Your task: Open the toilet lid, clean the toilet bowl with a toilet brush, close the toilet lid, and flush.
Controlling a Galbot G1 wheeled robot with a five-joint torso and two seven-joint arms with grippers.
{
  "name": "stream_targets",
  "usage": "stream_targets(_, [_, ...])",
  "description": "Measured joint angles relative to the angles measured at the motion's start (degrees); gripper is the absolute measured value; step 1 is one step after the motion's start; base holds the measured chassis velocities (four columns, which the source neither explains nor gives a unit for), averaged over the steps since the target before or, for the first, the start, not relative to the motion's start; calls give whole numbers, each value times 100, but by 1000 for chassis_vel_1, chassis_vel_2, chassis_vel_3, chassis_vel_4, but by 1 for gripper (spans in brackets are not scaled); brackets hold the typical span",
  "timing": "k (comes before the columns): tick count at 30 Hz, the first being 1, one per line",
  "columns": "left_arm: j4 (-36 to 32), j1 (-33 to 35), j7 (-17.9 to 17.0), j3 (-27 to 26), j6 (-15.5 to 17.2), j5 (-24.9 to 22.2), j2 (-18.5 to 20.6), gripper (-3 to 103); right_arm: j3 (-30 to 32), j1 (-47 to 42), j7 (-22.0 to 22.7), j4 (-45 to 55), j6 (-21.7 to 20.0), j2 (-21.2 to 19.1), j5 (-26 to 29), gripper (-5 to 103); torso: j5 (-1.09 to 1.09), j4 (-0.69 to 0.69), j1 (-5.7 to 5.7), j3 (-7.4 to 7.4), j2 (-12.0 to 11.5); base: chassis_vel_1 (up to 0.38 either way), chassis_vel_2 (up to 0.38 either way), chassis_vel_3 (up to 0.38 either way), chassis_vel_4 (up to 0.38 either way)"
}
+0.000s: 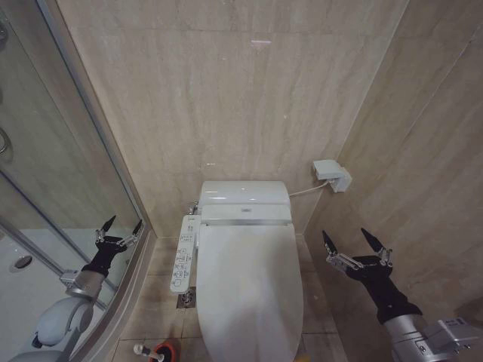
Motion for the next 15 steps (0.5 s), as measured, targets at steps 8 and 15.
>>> stream_targets(8, [687,-926,137,718,-124,-23,88,87,0,0,0,0,0,0,0,100,-1,-2,0,0,0,0,0,0,0])
stream_targets(15, [1264,-1574,169,1102,-178,-42,104,61,0,0,0,0,0,0,0,100,0,0,0,0,0,0,0,0,0])
